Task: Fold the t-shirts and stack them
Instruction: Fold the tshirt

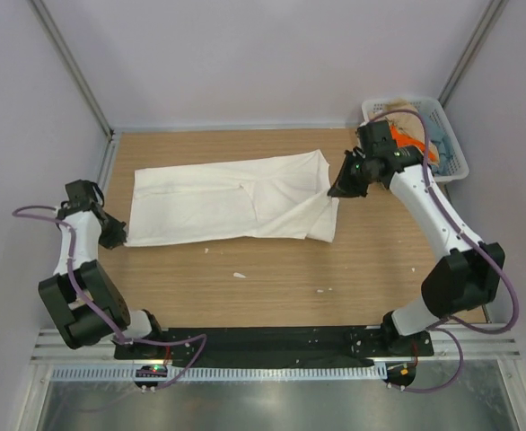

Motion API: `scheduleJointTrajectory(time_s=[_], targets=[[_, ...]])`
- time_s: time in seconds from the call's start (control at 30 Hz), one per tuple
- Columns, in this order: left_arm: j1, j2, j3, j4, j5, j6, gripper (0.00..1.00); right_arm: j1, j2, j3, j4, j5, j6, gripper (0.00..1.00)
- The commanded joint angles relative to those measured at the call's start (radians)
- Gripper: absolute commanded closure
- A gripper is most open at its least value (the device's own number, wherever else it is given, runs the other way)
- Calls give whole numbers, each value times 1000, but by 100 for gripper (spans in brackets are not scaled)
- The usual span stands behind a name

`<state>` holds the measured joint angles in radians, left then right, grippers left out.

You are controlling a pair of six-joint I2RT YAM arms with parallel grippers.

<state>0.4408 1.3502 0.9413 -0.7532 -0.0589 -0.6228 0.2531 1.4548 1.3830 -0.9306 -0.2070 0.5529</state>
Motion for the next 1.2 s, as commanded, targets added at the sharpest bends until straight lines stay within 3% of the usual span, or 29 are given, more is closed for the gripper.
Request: scheduleJointTrajectory(time_s=[0.0,0.4,0.7,1.17], targets=[[-5,53,97,18,42,49,100,-3,107,163,49,-43,-28,99],[-88,423,444,8,122,55,100,-55,459,546,81,-43,-44,99],[-102,558,588,5,120,31,100,-69,680,810,32,-77,-39,99],[-102,671,714,0,87,26,100,-101,771,881,85,-115,-10,99]])
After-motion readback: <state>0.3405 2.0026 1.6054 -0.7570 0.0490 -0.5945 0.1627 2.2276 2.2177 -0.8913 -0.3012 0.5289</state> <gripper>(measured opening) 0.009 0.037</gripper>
